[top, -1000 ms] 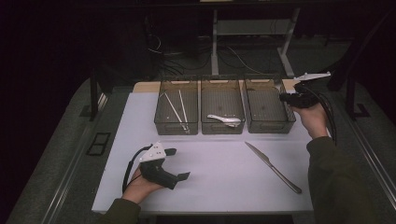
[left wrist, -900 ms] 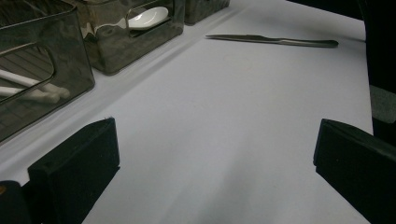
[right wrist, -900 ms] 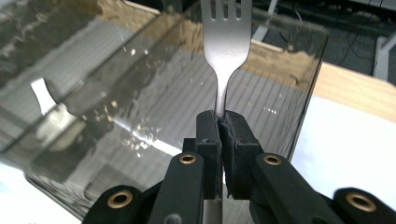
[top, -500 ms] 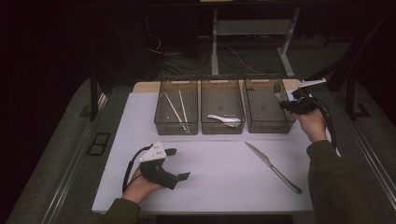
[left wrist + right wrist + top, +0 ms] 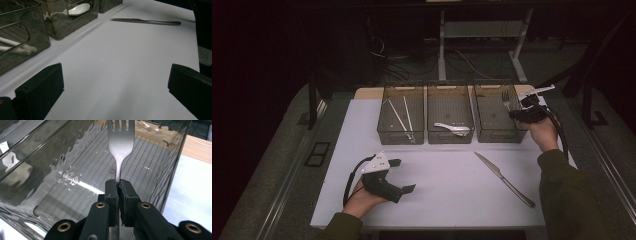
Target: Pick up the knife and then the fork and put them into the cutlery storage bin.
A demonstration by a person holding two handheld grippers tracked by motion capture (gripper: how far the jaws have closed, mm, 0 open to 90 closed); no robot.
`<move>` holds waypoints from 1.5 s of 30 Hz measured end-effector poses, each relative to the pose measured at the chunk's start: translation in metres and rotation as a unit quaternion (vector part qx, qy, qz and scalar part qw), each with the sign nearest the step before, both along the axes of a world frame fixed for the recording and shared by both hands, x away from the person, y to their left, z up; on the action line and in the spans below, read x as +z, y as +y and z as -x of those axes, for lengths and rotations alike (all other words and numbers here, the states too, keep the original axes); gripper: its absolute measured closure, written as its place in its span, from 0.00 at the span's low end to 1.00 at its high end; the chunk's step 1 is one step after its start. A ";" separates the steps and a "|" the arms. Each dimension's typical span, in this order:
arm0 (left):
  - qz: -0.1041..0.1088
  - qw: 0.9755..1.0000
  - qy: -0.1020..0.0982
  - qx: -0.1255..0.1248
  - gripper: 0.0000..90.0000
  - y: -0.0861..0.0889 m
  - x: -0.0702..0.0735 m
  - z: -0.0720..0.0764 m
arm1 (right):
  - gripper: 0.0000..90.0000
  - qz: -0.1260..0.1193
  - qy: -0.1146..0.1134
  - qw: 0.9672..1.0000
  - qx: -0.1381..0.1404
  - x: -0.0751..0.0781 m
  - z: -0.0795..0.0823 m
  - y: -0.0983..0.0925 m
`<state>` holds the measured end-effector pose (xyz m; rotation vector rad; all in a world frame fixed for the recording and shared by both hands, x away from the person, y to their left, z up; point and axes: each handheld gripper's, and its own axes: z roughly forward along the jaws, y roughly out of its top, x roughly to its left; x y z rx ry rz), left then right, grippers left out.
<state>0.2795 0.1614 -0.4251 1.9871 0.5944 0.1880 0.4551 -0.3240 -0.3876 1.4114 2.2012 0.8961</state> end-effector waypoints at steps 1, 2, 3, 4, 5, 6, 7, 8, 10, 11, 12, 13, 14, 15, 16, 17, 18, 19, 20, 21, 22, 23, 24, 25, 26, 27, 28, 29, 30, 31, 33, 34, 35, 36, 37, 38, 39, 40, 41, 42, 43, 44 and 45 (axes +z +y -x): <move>0.000 1.000 0.000 0.000 0.00 0.000 0.000 0.000 | 0.95 0.001 0.000 1.000 0.001 0.000 -0.001 0.001; 0.000 1.000 0.000 0.000 0.00 0.000 0.000 0.000 | 0.95 0.001 0.003 1.000 0.001 -0.001 -0.001 0.001; 0.000 1.000 0.000 0.000 0.00 0.000 0.000 0.000 | 0.95 0.002 0.003 1.000 0.003 -0.001 -0.002 0.002; 0.000 1.000 0.000 0.000 0.00 0.000 0.000 0.000 | 0.95 0.003 0.004 1.000 0.002 -0.002 -0.003 0.002; 0.000 1.000 0.000 0.000 0.00 0.000 0.000 0.000 | 0.94 0.004 0.006 1.000 0.003 -0.002 -0.004 0.003; 0.000 1.000 0.000 0.000 0.00 0.000 0.000 0.000 | 0.94 0.004 0.008 1.000 0.003 -0.002 -0.004 0.004; 0.000 1.000 0.000 0.000 0.00 0.000 0.000 0.000 | 0.94 0.006 0.011 1.000 0.006 -0.003 -0.005 0.004; 0.000 1.000 -0.001 -0.001 0.00 0.000 0.000 0.000 | 0.94 0.009 0.012 1.000 0.006 -0.003 -0.007 0.006; 0.000 1.000 0.000 0.000 0.00 0.000 0.000 0.000 | 0.94 0.013 0.016 1.000 0.006 -0.004 -0.008 0.008; 0.000 1.000 0.000 0.000 0.00 0.000 0.000 0.000 | 0.94 0.013 0.018 1.000 0.006 -0.005 -0.009 0.009; 0.000 1.000 0.000 0.001 0.00 0.000 0.000 0.000 | 0.94 0.013 0.019 1.000 0.008 -0.006 -0.010 0.009; 0.001 1.000 0.000 0.001 0.00 0.000 0.000 0.000 | 0.94 0.014 0.020 1.000 0.010 -0.006 -0.011 0.010; 0.001 1.000 0.000 0.001 0.00 0.000 0.000 0.000 | 0.93 0.014 0.021 1.000 0.011 -0.007 -0.011 0.011; 0.001 1.000 0.000 0.001 0.00 0.000 0.000 0.000 | 0.93 0.013 0.021 1.000 0.011 -0.008 -0.012 0.012; 0.001 1.000 0.000 0.000 0.00 0.000 0.000 0.000 | 0.93 0.012 0.025 1.000 0.012 -0.009 -0.012 0.013; 0.002 1.000 -0.001 0.001 0.00 0.000 0.000 0.000 | 0.93 0.014 0.027 0.999 0.012 -0.010 -0.013 0.014; 0.002 1.000 -0.001 0.001 0.00 0.000 0.000 0.000 | 0.93 0.016 0.028 0.999 0.013 -0.011 -0.013 0.015; 0.002 1.000 -0.001 0.001 0.00 0.000 0.000 0.000 | 0.91 0.015 0.029 0.999 0.014 -0.012 -0.013 0.015; 0.002 1.000 -0.001 0.000 0.00 0.000 0.000 0.000 | 0.90 0.014 0.029 0.999 0.014 -0.012 -0.013 0.015; 0.002 1.000 -0.002 0.000 0.00 0.000 0.001 0.000 | 0.90 0.014 0.029 0.999 0.013 -0.012 -0.013 0.016; 0.002 1.000 -0.001 0.000 0.00 0.000 0.001 0.000 | 0.89 0.012 0.029 0.999 0.014 -0.012 -0.013 0.015; 0.002 1.000 -0.001 0.001 0.00 0.000 0.001 0.000 | 0.88 0.010 0.029 0.999 0.013 -0.011 -0.012 0.015; 0.002 1.000 -0.001 0.001 0.00 0.000 0.001 0.000 | 0.87 0.009 0.027 0.999 0.015 -0.011 -0.012 0.015; 0.002 1.000 -0.002 0.001 0.00 0.000 0.001 0.000 | 0.86 0.005 0.025 1.000 0.015 -0.010 -0.012 0.014; 0.002 1.000 -0.002 0.001 0.00 0.000 0.001 0.000 | 0.84 -0.002 0.027 1.000 0.013 -0.009 -0.011 0.014; 0.003 1.000 -0.002 0.001 0.00 0.001 0.001 0.000 | 0.83 -0.007 0.027 0.999 0.017 -0.008 -0.011 0.013; 0.003 1.000 -0.002 0.002 0.00 0.001 0.001 0.000 | 0.81 -0.015 0.028 0.999 0.017 -0.006 -0.010 0.013; 0.003 1.000 -0.001 0.002 0.00 0.001 0.001 0.000 | 0.79 -0.024 0.026 0.999 0.020 -0.005 -0.009 0.012; 0.004 1.000 -0.001 0.002 0.00 0.001 0.001 0.000 | 0.77 -0.035 0.024 0.999 0.022 -0.002 -0.007 0.010; 0.004 1.000 -0.001 0.002 0.00 0.001 0.001 0.000 | 0.76 -0.047 0.022 0.998 0.024 0.000 -0.005 0.009; 0.003 1.000 -0.002 0.002 0.00 0.001 0.001 0.000 | 0.70 -0.070 0.018 0.997 0.029 0.008 0.000 0.007; 0.002 1.000 -0.002 0.002 0.00 0.000 0.001 0.000 | 0.67 -0.075 0.020 0.996 0.032 0.010 0.002 0.006; 0.002 1.000 -0.002 0.001 0.00 0.000 0.001 0.001 | 0.65 -0.081 0.018 0.996 0.035 0.013 0.005 0.005; 0.002 1.000 -0.002 0.002 0.00 0.000 0.001 0.001 | 0.63 -0.086 0.013 0.995 0.040 0.016 0.008 0.004; 0.001 1.000 -0.002 0.002 0.00 0.000 0.001 0.001 | 0.62 -0.092 0.011 0.995 0.043 0.020 0.011 0.004; 0.002 1.000 -0.002 0.002 0.00 0.000 0.001 0.001 | 0.61 -0.099 0.009 0.994 0.046 0.023 0.014 0.003; 0.002 1.000 -0.002 0.002 0.00 0.000 0.001 0.001 | 0.60 -0.104 0.005 0.993 0.052 0.026 0.018 0.003; 0.002 1.000 -0.002 0.003 0.00 0.000 0.001 0.001 | 0.59 -0.107 0.002 0.993 0.058 0.028 0.021 0.003; 0.002 1.000 -0.003 0.003 0.00 0.000 0.001 0.001 | 0.58 -0.108 -0.002 0.992 0.060 0.031 0.025 0.003; 0.002 1.000 -0.003 0.003 0.00 0.000 0.001 0.001 | 0.57 -0.112 -0.007 0.992 0.064 0.033 0.030 0.002; 0.002 1.000 -0.003 0.003 0.00 0.000 0.001 0.001 | 0.57 -0.114 -0.009 0.991 0.066 0.034 0.033 0.002; 0.002 1.000 -0.003 0.003 0.00 0.000 0.001 0.001 | 0.56 -0.119 -0.012 0.990 0.069 0.035 0.036 0.002; 0.002 1.000 -0.003 0.003 0.00 0.000 0.001 0.001 | 0.55 -0.122 -0.013 0.990 0.073 0.036 0.040 0.002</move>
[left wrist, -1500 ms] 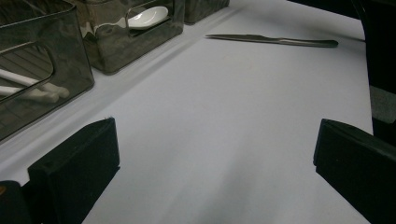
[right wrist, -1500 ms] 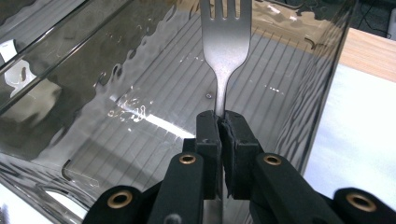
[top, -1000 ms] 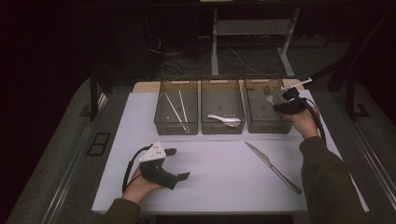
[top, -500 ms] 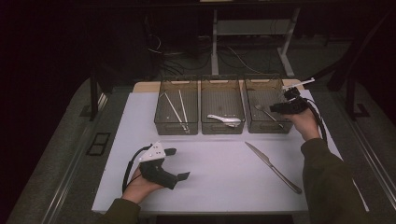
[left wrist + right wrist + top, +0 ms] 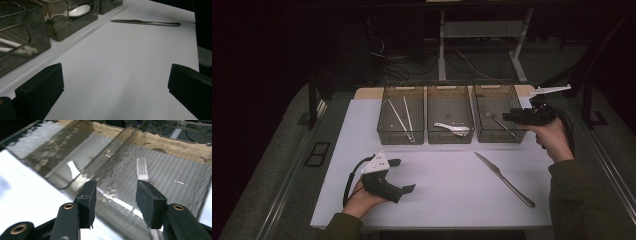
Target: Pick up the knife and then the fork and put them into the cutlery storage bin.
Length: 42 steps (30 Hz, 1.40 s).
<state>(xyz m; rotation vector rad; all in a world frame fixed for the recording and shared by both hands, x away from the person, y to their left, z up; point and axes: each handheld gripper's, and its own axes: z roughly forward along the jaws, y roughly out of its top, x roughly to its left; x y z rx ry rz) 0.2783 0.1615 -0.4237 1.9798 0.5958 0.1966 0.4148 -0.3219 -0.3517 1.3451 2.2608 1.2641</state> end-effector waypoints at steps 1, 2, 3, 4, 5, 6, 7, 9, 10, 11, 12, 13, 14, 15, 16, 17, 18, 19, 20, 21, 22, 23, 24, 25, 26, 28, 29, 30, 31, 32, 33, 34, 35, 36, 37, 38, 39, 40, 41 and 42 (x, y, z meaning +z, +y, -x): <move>0.000 1.000 0.000 0.000 0.00 0.000 0.000 0.000 | 0.54 0.001 0.000 1.000 0.004 0.000 0.004 0.001; 0.000 1.000 0.000 0.000 0.00 0.000 0.000 0.000 | 0.54 0.005 -0.002 1.000 0.008 0.000 0.008 0.002; 0.001 1.000 0.000 0.000 0.00 0.000 0.000 0.000 | 0.54 0.007 -0.002 1.000 0.010 0.000 0.012 0.002; 0.001 1.000 0.000 0.000 0.00 0.000 0.000 0.000 | 0.53 0.008 -0.002 1.000 0.015 0.000 0.016 0.003; 0.003 1.000 0.001 0.001 0.00 0.000 0.000 0.000 | 0.53 0.011 -0.003 1.000 0.017 -0.001 0.020 0.004; 0.003 1.000 0.001 0.001 0.00 0.000 0.000 0.000 | 0.53 0.014 -0.006 1.000 0.018 -0.002 0.024 0.004; 0.004 1.000 0.001 0.000 0.00 0.000 0.000 0.000 | 0.53 0.012 -0.005 1.000 0.019 -0.003 0.028 0.005; 0.003 1.000 0.001 0.000 0.00 0.000 0.000 0.000 | 0.53 0.012 -0.007 1.000 0.025 -0.006 0.036 0.005; 0.003 1.000 0.001 0.000 0.00 0.000 0.000 0.000 | 0.53 0.010 -0.007 1.000 0.028 -0.008 0.040 0.005; 0.002 1.000 0.001 0.000 0.00 0.000 0.000 0.000 | 0.53 0.010 -0.005 0.999 0.030 -0.009 0.043 0.006; 0.001 1.000 0.001 0.000 0.00 0.000 0.000 0.000 | 0.53 0.011 -0.006 0.999 0.032 -0.011 0.047 0.006; 0.001 1.000 0.001 0.000 0.00 0.000 0.000 0.000 | 0.53 0.012 -0.007 0.999 0.034 -0.013 0.051 0.006; 0.001 1.000 0.001 0.000 0.00 0.000 0.000 0.000 | 0.53 0.009 -0.005 0.999 0.036 -0.015 0.054 0.006; 0.001 1.000 0.001 0.000 0.00 0.000 0.000 0.000 | 0.53 0.004 -0.003 0.999 0.038 -0.017 0.058 0.007; -0.001 1.000 0.000 -0.001 0.00 0.000 0.000 0.000 | 0.53 0.005 -0.002 0.999 0.041 -0.019 0.062 0.008; -0.001 1.000 0.000 -0.001 0.00 0.000 0.000 0.000 | 0.53 0.007 -0.001 0.999 0.044 -0.021 0.066 0.008; 0.000 1.000 0.000 -0.001 0.00 -0.001 0.000 0.000 | 0.53 0.008 0.004 0.999 0.047 -0.024 0.069 0.009; 0.000 1.000 0.002 0.000 0.00 -0.001 0.000 0.001 | 0.53 0.014 0.009 0.999 0.051 -0.026 0.072 0.011; 0.000 1.000 0.002 0.001 0.00 -0.001 0.000 0.001 | 0.53 0.020 0.011 0.998 0.054 -0.028 0.075 0.012; -0.001 1.000 -0.001 -0.001 0.00 0.000 0.000 0.001 | 0.53 0.023 0.013 0.998 0.055 -0.029 0.078 0.013; -0.001 1.000 -0.001 -0.001 0.00 0.000 0.000 0.001 | 0.53 0.024 0.020 0.998 0.057 -0.031 0.080 0.014; -0.001 1.000 0.000 0.000 0.00 0.000 0.000 0.001 | 0.53 0.028 0.025 0.998 0.058 -0.033 0.083 0.015; -0.002 1.000 -0.001 -0.001 0.00 0.000 0.000 0.000 | 0.53 0.038 0.028 0.997 0.062 -0.034 0.085 0.016; -0.003 1.000 -0.001 -0.001 0.00 0.000 0.001 0.001 | 0.53 0.045 0.033 0.996 0.062 -0.036 0.087 0.017; -0.003 1.000 -0.001 -0.001 0.00 0.001 0.001 0.000 | 0.53 0.049 0.035 0.996 0.064 -0.037 0.088 0.018; -0.001 1.000 -0.001 0.000 0.00 0.001 0.001 0.001 | 0.53 0.057 0.042 0.995 0.069 -0.039 0.092 0.020; -0.001 1.000 0.000 0.000 0.00 0.001 0.001 0.001 | 0.53 0.062 0.045 0.995 0.071 -0.040 0.094 0.021; 0.000 1.000 -0.001 -0.001 0.00 0.001 0.001 0.001 | 0.53 0.068 0.049 0.994 0.073 -0.040 0.095 0.022; -0.001 1.000 -0.001 -0.001 0.00 0.001 0.001 0.001 | 0.53 0.072 0.053 0.993 0.076 -0.041 0.097 0.023; -0.001 1.000 -0.001 -0.001 0.00 0.001 0.001 0.001 | 0.54 0.078 0.058 0.992 0.079 -0.041 0.098 0.024; -0.002 1.000 -0.001 -0.001 0.00 0.000 0.001 0.001 | 0.54 0.081 0.062 0.991 0.082 -0.042 0.099 0.025; -0.003 1.000 -0.001 -0.001 0.00 0.000 0.001 0.001 | 0.55 0.085 0.066 0.991 0.084 -0.042 0.099 0.026; -0.002 1.000 -0.001 -0.002 0.00 0.000 0.001 0.001 | 0.55 0.090 0.071 0.990 0.087 -0.043 0.100 0.027; -0.003 1.000 -0.001 -0.002 0.00 0.000 0.001 0.001 | 0.56 0.095 0.075 0.989 0.090 -0.043 0.101 0.028; -0.003 1.000 -0.001 -0.002 0.00 0.000 0.001 0.001 | 0.57 0.100 0.079 0.988 0.091 -0.044 0.102 0.029; -0.003 1.000 -0.001 -0.001 0.00 0.000 0.001 0.001 | 0.58 0.105 0.085 0.987 0.092 -0.045 0.102 0.030; -0.003 1.000 -0.001 -0.001 0.00 0.001 0.001 0.001 | 0.58 0.110 0.090 0.985 0.095 -0.046 0.103 0.031; -0.002 1.000 -0.001 -0.001 0.00 0.001 0.001 0.001 | 0.59 0.117 0.094 0.984 0.097 -0.047 0.103 0.032; -0.002 1.000 -0.001 -0.001 0.00 0.001 0.001 0.001 | 0.60 0.124 0.100 0.982 0.098 -0.048 0.104 0.033; -0.002 1.000 -0.002 -0.001 0.00 0.000 0.001 0.001 | 0.61 0.130 0.106 0.981 0.099 -0.050 0.105 0.033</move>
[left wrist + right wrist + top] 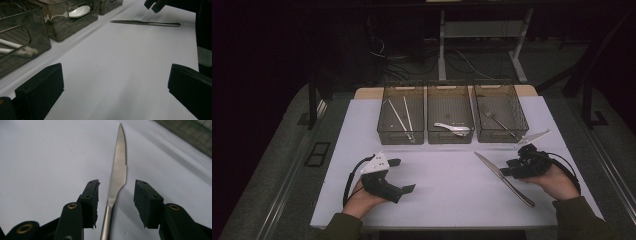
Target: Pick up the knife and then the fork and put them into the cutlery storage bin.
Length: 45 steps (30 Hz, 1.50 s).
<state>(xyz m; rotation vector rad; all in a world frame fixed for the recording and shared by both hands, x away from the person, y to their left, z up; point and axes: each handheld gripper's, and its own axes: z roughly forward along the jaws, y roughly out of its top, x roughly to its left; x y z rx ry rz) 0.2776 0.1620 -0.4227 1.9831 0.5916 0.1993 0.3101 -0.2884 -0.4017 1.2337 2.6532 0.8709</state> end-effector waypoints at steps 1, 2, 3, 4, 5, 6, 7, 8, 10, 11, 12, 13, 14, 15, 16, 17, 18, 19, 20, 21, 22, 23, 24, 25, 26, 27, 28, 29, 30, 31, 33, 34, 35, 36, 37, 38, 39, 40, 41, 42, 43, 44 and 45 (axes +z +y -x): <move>-0.001 1.000 0.000 0.000 0.00 0.000 0.000 0.000 | 0.62 0.008 0.003 1.000 0.001 -0.001 0.001 0.001; -0.001 1.000 0.000 0.000 0.00 0.000 0.000 0.000 | 0.63 0.013 0.006 1.000 0.003 -0.003 0.001 0.001; -0.001 1.000 0.000 -0.001 0.00 0.000 0.000 0.000 | 0.63 0.018 0.010 1.000 0.004 -0.004 0.002 0.002; -0.001 1.000 0.000 -0.001 0.00 0.000 0.000 0.000 | 0.64 0.023 0.014 1.000 0.006 -0.005 0.002 0.002; -0.002 1.000 0.000 -0.001 0.00 0.000 0.000 0.000 | 0.65 0.027 0.016 0.999 0.007 -0.005 0.003 0.003; -0.002 1.000 0.000 -0.001 0.00 0.000 0.000 0.000 | 0.66 0.032 0.019 0.999 0.009 -0.006 0.004 0.004; -0.002 1.000 0.000 -0.001 0.00 0.000 0.000 0.000 | 0.67 0.037 0.022 0.999 0.011 -0.007 0.004 0.005; -0.002 1.000 0.000 -0.001 0.00 0.000 0.000 0.000 | 0.68 0.042 0.025 0.999 0.014 -0.008 0.005 0.005; -0.002 1.000 0.000 -0.001 0.00 0.000 0.000 0.000 | 0.70 0.052 0.029 0.998 0.014 -0.009 0.006 0.006; -0.002 1.000 0.000 -0.001 0.00 0.000 0.000 0.000 | 0.71 0.058 0.031 0.998 0.015 -0.010 0.006 0.007; -0.002 1.000 0.000 -0.001 0.00 0.000 0.000 0.000 | 0.72 0.063 0.033 0.997 0.016 -0.011 0.006 0.008; -0.002 1.000 0.000 -0.001 0.00 -0.001 0.000 0.000 | 0.72 0.067 0.036 0.997 0.017 -0.011 0.006 0.008; -0.003 1.000 0.000 -0.001 0.00 -0.001 0.000 0.000 | 0.73 0.073 0.039 0.996 0.018 -0.012 0.006 0.009; -0.002 1.000 0.000 -0.002 0.00 -0.001 0.000 0.000 | 0.73 0.078 0.041 0.996 0.018 -0.013 0.006 0.010; -0.003 1.000 0.000 -0.002 0.00 -0.001 0.000 0.000 | 0.74 0.081 0.046 0.995 0.019 -0.014 0.006 0.011; -0.002 1.000 0.000 -0.002 0.00 -0.001 0.000 0.000 | 0.74 0.087 0.048 0.995 0.021 -0.015 0.006 0.012; -0.003 1.000 0.000 -0.002 0.00 -0.001 0.000 0.000 | 0.75 0.090 0.049 0.994 0.024 -0.016 0.006 0.012; -0.003 1.000 0.000 -0.002 0.00 -0.001 0.000 0.000 | 0.75 0.094 0.051 0.994 0.025 -0.017 0.007 0.013; -0.003 1.000 0.000 -0.002 0.00 -0.001 0.000 0.000 | 0.75 0.098 0.052 0.994 0.026 -0.018 0.006 0.014; -0.003 1.000 0.000 -0.002 0.00 -0.001 -0.001 0.000 | 0.76 0.100 0.053 0.993 0.026 -0.018 0.006 0.014; -0.003 1.000 0.000 -0.003 0.00 -0.001 -0.001 0.000 | 0.77 0.103 0.055 0.993 0.027 -0.018 0.006 0.015; -0.003 1.000 0.000 -0.002 0.00 -0.001 -0.001 0.000 | 0.77 0.107 0.056 0.992 0.027 -0.019 0.007 0.015; -0.003 1.000 0.001 -0.003 0.00 -0.001 -0.001 0.000 | 0.77 0.107 0.058 0.992 0.028 -0.019 0.007 0.015; -0.004 1.000 0.000 -0.003 0.00 -0.001 -0.001 -0.001 | 0.78 0.107 0.060 0.992 0.029 -0.019 0.007 0.016; -0.004 1.000 0.001 -0.003 0.00 -0.001 -0.001 -0.001 | 0.78 0.108 0.062 0.992 0.030 -0.019 0.007 0.016; -0.004 1.000 0.001 -0.003 0.00 -0.001 -0.001 -0.001 | 0.79 0.112 0.061 0.991 0.030 -0.019 0.007 0.017; -0.004 1.000 0.000 -0.003 0.00 -0.001 -0.001 -0.001 | 0.79 0.115 0.062 0.991 0.031 -0.020 0.007 0.017; -0.004 1.000 0.000 -0.003 0.00 -0.001 -0.001 -0.001 | 0.79 0.117 0.064 0.991 0.033 -0.020 0.006 0.018; -0.005 1.000 0.000 -0.003 0.00 -0.001 -0.001 -0.001 | 0.80 0.119 0.066 0.990 0.034 -0.021 0.007 0.019; -0.005 1.000 0.001 -0.003 0.00 -0.001 -0.001 0.000 | 0.80 0.121 0.065 0.990 0.034 -0.021 0.006 0.019; -0.005 1.000 0.001 -0.003 0.00 -0.002 -0.001 0.000 | 0.81 0.124 0.066 0.990 0.034 -0.020 0.006 0.020; -0.005 1.000 0.002 -0.003 0.00 -0.002 -0.001 0.000 | 0.81 0.127 0.065 0.989 0.034 -0.021 0.006 0.020; -0.005 1.000 0.002 -0.003 0.00 -0.002 -0.001 0.000 | 0.82 0.130 0.064 0.989 0.033 -0.021 0.006 0.020; -0.005 1.000 0.001 -0.003 0.00 -0.002 -0.001 0.000 | 0.82 0.130 0.067 0.989 0.033 -0.021 0.005 0.021; -0.004 1.000 0.001 -0.003 0.00 -0.002 -0.001 0.000 | 0.82 0.132 0.068 0.988 0.032 -0.021 0.005 0.022; -0.005 1.000 0.002 -0.003 0.00 -0.002 -0.001 0.000 | 0.82 0.136 0.067 0.988 0.033 -0.021 0.005 0.022; -0.005 1.000 0.002 -0.004 0.00 -0.002 -0.001 0.000 | 0.82 0.138 0.071 0.987 0.031 -0.020 0.005 0.024; -0.005 1.000 0.002 -0.004 0.00 -0.002 -0.001 0.000 | 0.82 0.142 0.072 0.987 0.029 -0.020 0.004 0.024; -0.004 1.000 0.002 -0.004 0.00 -0.003 -0.001 0.000 | 0.82 0.143 0.075 0.986 0.027 -0.020 0.003 0.025; -0.005 1.000 0.002 -0.004 0.00 -0.003 -0.001 0.000 | 0.82 0.146 0.078 0.986 0.027 -0.020 0.003 0.026; -0.006 1.000 0.001 -0.005 0.00 -0.003 -0.001 0.000 | 0.83 0.148 0.080 0.985 0.027 -0.020 0.002 0.026; -0.006 1.000 0.001 -0.005 0.00 -0.003 -0.001 0.000 | 0.83 0.150 0.082 0.985 0.028 -0.020 0.002 0.027; -0.006 1.000 0.001 -0.004 0.00 -0.003 -0.001 0.000 | 0.83 0.155 0.082 0.984 0.026 -0.020 0.001 0.028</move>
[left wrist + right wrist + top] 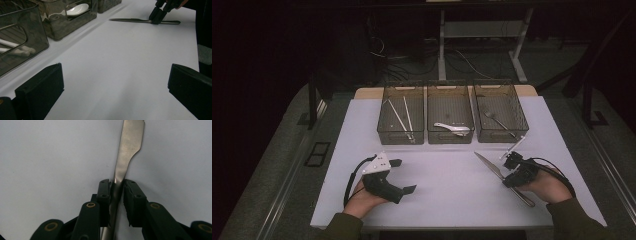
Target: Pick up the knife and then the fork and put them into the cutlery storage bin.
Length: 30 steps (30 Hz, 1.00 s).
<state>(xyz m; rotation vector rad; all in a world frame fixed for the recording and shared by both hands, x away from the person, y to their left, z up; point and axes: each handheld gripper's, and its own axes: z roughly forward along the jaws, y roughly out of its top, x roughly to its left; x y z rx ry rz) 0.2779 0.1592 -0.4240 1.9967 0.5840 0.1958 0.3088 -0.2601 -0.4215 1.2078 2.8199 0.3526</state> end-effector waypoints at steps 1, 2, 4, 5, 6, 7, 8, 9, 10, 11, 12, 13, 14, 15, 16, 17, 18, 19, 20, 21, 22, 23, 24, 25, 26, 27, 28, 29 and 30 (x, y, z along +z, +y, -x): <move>0.001 1.000 0.000 0.000 0.00 0.000 0.000 0.000 | 0.84 0.004 0.002 1.000 -0.002 0.000 0.000 0.001; 0.000 1.000 0.000 0.000 0.00 0.000 0.000 0.000 | 0.84 0.008 0.002 1.000 0.001 0.000 -0.001 0.002; 0.000 1.000 0.001 0.000 0.00 0.000 0.000 0.000 | 0.85 0.015 0.004 1.000 -0.001 0.001 -0.001 0.004; -0.001 1.000 0.001 -0.001 0.00 0.000 0.000 0.000 | 0.86 0.017 0.007 1.000 -0.001 0.001 -0.001 0.005; -0.001 1.000 0.001 -0.001 0.00 0.000 0.000 0.000 | 0.86 0.024 0.005 1.000 0.002 0.001 -0.002 0.006; -0.001 1.000 0.001 -0.001 0.00 0.000 0.000 0.000 | 0.86 0.025 0.007 1.000 0.005 0.001 -0.002 0.007; 0.000 1.000 0.001 0.000 0.00 -0.001 0.000 0.000 | 0.87 0.032 0.006 0.999 0.004 0.001 -0.002 0.009; 0.000 1.000 0.001 0.000 0.00 0.000 0.000 0.000 | 0.87 0.033 0.007 0.999 0.008 0.001 -0.002 0.010; 0.000 1.000 0.001 0.000 0.00 0.000 0.000 0.000 | 0.88 0.037 0.004 0.999 0.012 0.001 -0.002 0.010; 0.000 1.000 0.001 0.000 0.00 0.000 0.000 0.000 | 0.88 0.036 0.006 0.999 0.013 0.001 -0.002 0.011; 0.000 1.000 0.000 0.000 0.00 0.000 0.000 0.000 | 0.88 0.036 0.005 0.999 0.015 0.001 -0.002 0.011; 0.000 1.000 0.000 -0.001 0.00 0.000 0.000 0.000 | 0.88 0.035 0.004 0.999 0.015 0.001 -0.002 0.010; -0.001 1.000 0.000 -0.001 0.00 0.000 0.000 0.000 | 0.88 0.036 0.002 0.999 0.016 0.001 -0.001 0.010; -0.001 1.000 0.000 -0.001 0.00 0.000 0.000 0.000 | 0.88 0.033 0.002 0.999 0.016 0.001 -0.001 0.009; -0.001 1.000 -0.001 0.000 0.00 0.000 0.000 0.000 | 0.88 0.030 0.002 0.999 0.018 0.001 -0.001 0.009; 0.001 1.000 0.000 0.001 0.00 0.000 0.000 0.000 | 0.88 0.026 0.001 0.999 0.022 0.001 -0.001 0.008; 0.000 1.000 -0.001 0.000 0.00 0.001 0.000 0.000 | 0.88 0.019 0.001 1.000 0.022 0.001 -0.001 0.006; 0.000 1.000 -0.002 0.000 0.00 0.001 0.001 0.000 | 0.88 0.012 0.000 1.000 0.024 0.001 -0.001 0.004; 0.000 1.000 -0.002 0.000 0.00 0.001 0.000 0.000 | 0.88 0.007 -0.003 1.000 0.023 0.001 -0.001 0.002; 0.000 1.000 -0.001 0.000 0.00 0.001 0.000 0.000 | 0.88 0.001 -0.003 1.000 0.027 0.001 -0.001 0.000; -0.001 1.000 -0.001 0.000 0.00 0.001 0.000 0.000 | 0.88 -0.004 -0.005 1.000 0.028 0.001 -0.001 -0.002; -0.001 1.000 -0.002 0.000 0.00 0.001 0.000 0.000 | 0.88 -0.009 -0.005 1.000 0.028 0.001 -0.001 -0.003; -0.001 1.000 -0.002 0.000 0.00 0.001 0.001 0.000 | 0.88 -0.013 -0.008 0.999 0.029 0.001 -0.001 -0.005; -0.001 1.000 -0.002 0.000 0.00 0.001 0.001 0.000 | 0.88 -0.018 -0.009 0.999 0.027 0.001 -0.001 -0.006; 0.000 1.000 -0.002 0.000 0.00 0.001 0.001 0.000 | 0.88 -0.024 -0.011 0.999 0.024 0.001 -0.001 -0.008; 0.000 1.000 -0.002 0.001 0.00 0.001 0.001 0.000 | 0.88 -0.029 -0.014 0.999 0.021 0.002 -0.002 -0.009; 0.000 1.000 -0.002 0.001 0.00 0.001 0.001 0.000 | 0.88 -0.033 -0.017 0.999 0.017 0.002 -0.002 -0.011; 0.000 1.000 -0.002 0.001 0.00 0.001 0.001 0.000 | 0.88 -0.040 -0.021 0.999 0.014 0.003 -0.001 -0.012; 0.000 1.000 -0.002 0.001 0.00 0.001 0.001 0.000 | 0.88 -0.047 -0.027 0.998 0.011 0.004 -0.001 -0.015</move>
